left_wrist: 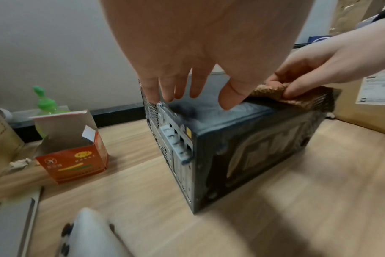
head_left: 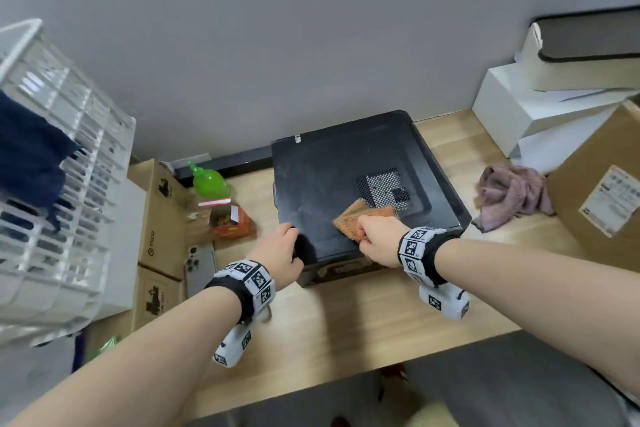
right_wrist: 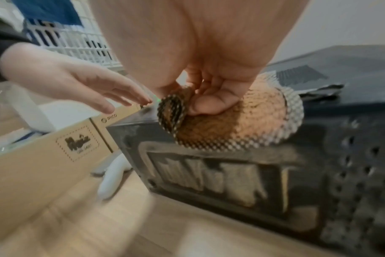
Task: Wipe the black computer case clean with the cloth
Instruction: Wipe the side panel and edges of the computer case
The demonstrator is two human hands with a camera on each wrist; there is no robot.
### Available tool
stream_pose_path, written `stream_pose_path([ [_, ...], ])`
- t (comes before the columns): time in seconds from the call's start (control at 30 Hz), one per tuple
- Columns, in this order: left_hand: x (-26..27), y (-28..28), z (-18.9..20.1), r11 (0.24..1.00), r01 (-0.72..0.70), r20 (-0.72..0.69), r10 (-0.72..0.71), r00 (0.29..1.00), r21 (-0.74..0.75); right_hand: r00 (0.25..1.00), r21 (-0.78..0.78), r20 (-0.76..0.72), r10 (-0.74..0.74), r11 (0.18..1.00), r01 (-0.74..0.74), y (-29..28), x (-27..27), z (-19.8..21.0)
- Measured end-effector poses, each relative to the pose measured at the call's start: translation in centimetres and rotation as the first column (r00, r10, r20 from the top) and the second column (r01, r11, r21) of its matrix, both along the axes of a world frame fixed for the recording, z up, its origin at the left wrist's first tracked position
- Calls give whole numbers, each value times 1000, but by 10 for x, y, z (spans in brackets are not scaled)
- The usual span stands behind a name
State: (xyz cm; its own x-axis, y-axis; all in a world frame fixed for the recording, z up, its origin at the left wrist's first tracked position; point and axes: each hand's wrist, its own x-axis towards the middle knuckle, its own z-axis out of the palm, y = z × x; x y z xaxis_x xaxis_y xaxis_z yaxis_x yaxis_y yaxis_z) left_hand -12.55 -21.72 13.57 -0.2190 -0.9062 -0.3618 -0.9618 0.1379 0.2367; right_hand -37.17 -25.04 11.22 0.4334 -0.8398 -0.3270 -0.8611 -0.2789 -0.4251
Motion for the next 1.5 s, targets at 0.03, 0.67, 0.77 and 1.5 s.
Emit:
stream_pose_path([
  [0.03,1,10,-3,1000,16,-15,-16,1000,-7,999,13,22,-43,999,43,9,7,1],
  [0.67,20,79,-24,989,144,91,-140,986,-39,623,421,340,-704,707,569,90,144,-68],
  [0.77,15,77,-21,992,117,78,-113,990,-54,246,780,309,-919,393,488,97,149,-77],
  [1.5,-11,59,-4,1000,12,199,-17,980,26,172,898,326,-930,361,250,73,122,-87],
])
